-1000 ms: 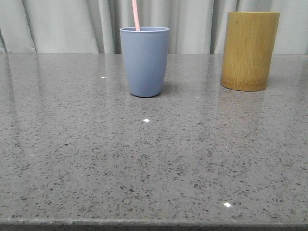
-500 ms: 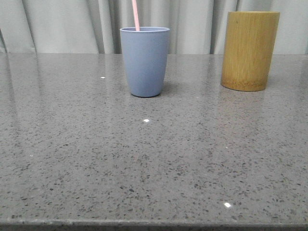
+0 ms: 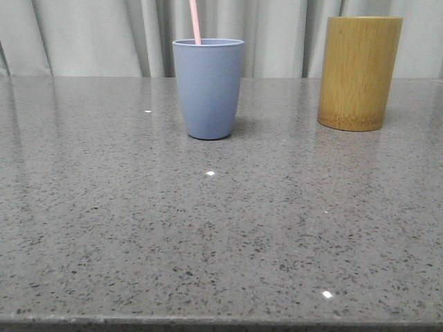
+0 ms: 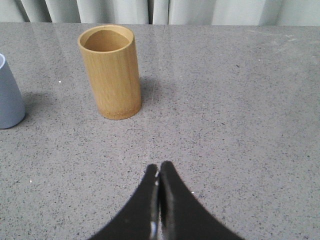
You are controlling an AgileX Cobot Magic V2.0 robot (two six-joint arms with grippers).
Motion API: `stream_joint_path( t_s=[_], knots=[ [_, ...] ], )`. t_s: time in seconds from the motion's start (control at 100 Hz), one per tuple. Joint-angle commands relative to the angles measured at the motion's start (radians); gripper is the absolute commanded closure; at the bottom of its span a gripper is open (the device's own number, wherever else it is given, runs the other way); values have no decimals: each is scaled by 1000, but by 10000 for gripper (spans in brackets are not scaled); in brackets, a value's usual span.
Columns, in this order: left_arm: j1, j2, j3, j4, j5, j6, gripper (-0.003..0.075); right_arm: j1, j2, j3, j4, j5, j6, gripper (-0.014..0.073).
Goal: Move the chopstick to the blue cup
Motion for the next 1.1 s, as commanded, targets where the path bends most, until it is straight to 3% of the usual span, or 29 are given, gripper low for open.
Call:
stream_joint_path(
  t_s=[0.0,0.88,1.0,1.09],
  knots=[
    [5,2,-24,0,-62,-10,739,-5,8,-23,-23,-69,-2,659],
    [5,2,-24,0,-62,-10,739,-5,8,-23,-23,-69,-2,660],
    [-4,-10,-11,23,-127,-10,739,-5,8,-23,-23,-69,-2,660],
    [-4,-59,53,14,-253,-10,739,-5,8,-23,-23,-69,-2,660]
  ],
)
